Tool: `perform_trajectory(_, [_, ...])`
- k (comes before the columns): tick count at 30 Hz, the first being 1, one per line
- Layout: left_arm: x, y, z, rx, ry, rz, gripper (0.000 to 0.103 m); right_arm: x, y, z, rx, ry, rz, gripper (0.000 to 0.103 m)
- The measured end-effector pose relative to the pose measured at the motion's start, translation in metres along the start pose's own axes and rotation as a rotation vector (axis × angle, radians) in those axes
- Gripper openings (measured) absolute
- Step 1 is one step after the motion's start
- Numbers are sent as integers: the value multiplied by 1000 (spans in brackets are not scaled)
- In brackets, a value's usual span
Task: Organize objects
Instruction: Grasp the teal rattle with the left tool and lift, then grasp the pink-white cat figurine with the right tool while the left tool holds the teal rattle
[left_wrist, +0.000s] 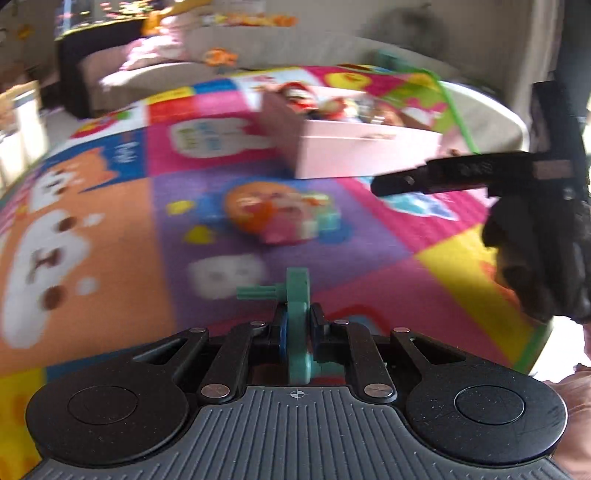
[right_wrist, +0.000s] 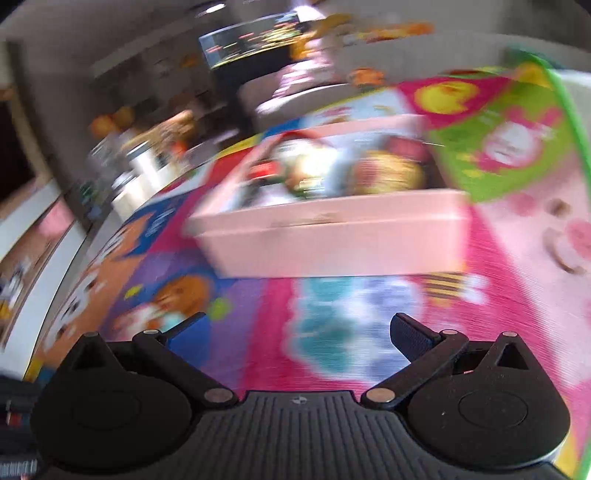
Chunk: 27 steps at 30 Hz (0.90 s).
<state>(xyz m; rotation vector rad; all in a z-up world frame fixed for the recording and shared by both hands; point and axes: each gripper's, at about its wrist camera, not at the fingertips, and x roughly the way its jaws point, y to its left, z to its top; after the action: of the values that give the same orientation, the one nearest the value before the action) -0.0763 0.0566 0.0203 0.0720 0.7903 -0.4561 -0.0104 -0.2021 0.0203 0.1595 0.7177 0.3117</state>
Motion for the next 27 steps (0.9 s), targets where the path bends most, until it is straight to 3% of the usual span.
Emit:
perform_trajectory(4, [1,17,5,-41,-21,112,14,24,43,2,-121,71,47,103])
perform_trajectory(6, [4,27,6,-84,-39,109,14,33,56,-1,-175,85,33,103])
perform_trajectory(12, [9,38,4,-156,-99,84,15,32,52,-1,-233,-4,-205,103])
perform_trajectory(17, [10,41,0,-176,-123,73,15,25,50,1,-196,37,-64,103])
perform_trajectory(24, [9,37,-3,-167,-143,85,15,37,89,-1,-238,48,67,103])
perform_trajectory(27, [9,37,-5,-172,-150,85,16,45,96,4,-237,50,65,92])
